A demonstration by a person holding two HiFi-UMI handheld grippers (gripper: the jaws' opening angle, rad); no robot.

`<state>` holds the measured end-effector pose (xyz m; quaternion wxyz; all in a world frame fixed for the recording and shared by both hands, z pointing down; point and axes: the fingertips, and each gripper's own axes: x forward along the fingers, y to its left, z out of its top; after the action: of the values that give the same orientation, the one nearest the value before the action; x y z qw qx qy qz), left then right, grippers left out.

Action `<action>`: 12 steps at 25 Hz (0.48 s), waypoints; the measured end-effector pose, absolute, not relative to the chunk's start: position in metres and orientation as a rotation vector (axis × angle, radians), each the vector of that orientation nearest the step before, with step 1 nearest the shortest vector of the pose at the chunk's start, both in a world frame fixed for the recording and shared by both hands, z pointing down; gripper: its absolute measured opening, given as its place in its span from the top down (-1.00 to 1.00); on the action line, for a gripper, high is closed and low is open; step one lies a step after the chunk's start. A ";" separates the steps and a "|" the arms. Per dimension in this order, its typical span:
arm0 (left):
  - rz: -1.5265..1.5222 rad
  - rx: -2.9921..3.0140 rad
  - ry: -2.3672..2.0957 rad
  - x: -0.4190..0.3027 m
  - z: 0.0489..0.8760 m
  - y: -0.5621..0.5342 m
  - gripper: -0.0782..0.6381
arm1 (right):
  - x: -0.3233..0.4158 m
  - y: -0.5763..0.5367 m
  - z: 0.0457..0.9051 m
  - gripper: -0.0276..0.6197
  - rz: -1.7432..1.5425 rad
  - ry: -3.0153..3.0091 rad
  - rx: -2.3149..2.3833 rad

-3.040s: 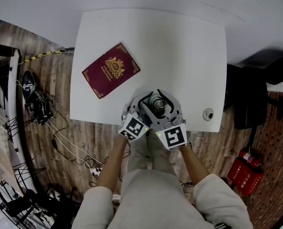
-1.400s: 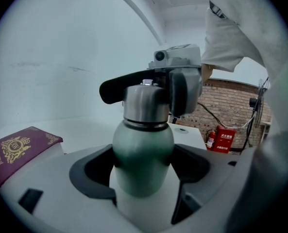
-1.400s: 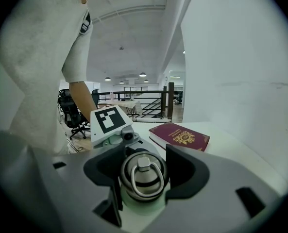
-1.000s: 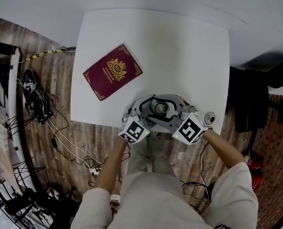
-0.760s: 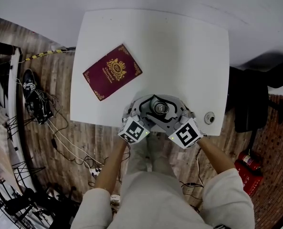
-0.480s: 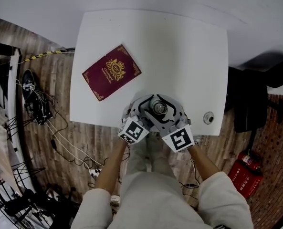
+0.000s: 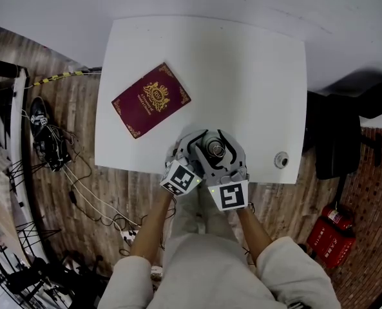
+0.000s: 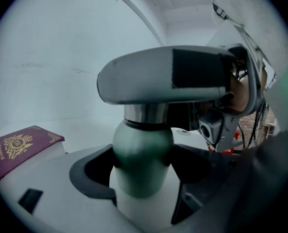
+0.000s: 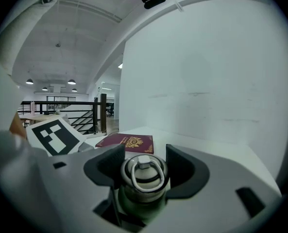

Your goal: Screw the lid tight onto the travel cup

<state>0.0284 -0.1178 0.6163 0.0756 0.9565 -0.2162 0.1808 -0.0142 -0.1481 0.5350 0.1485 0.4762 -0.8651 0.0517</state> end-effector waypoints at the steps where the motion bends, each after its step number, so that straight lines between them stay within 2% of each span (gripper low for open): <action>1: 0.541 2.864 -0.646 0.028 0.617 -0.117 -0.20 | -0.014 -0.148 0.534 0.11 0.149 -2.498 1.365; 6: 0.533 2.867 -0.641 0.028 0.617 -0.117 -0.20 | -0.019 -0.145 0.532 0.08 0.145 -2.598 1.237; 7: 0.533 2.868 -0.638 0.028 0.617 -0.117 -0.20 | -0.019 -0.145 0.529 -0.05 0.139 -2.625 1.200; 8: 0.532 2.870 -0.635 0.028 0.617 -0.117 -0.20 | -0.020 -0.145 0.527 -0.07 0.139 -2.653 1.159; 12: 0.526 2.874 -0.641 0.028 0.617 -0.118 -0.20 | -0.026 -0.140 0.523 -0.07 0.128 -2.730 0.905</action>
<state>0.0278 -0.1183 0.6167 0.0752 0.9581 -0.2137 0.1754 -0.0256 -0.1401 0.5232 0.1308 0.3116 -0.9401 0.0440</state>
